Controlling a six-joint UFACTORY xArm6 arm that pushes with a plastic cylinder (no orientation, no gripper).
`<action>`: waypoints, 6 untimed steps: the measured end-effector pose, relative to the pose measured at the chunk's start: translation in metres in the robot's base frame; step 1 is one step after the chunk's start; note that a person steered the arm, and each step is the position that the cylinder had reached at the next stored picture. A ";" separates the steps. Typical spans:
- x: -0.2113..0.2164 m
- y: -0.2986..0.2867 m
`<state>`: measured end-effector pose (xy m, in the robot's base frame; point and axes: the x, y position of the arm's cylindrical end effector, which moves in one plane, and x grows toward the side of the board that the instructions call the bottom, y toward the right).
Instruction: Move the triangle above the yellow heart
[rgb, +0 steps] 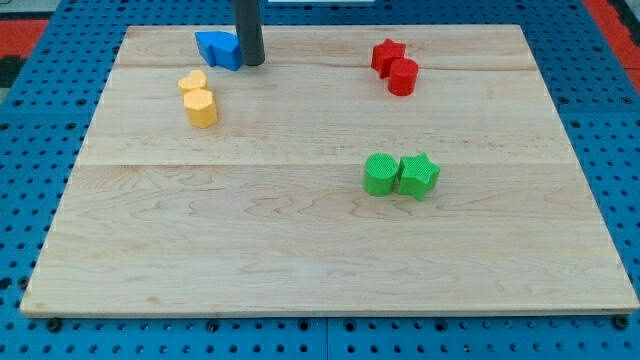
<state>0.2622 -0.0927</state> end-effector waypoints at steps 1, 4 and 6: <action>0.000 0.000; -0.040 0.006; -0.063 -0.118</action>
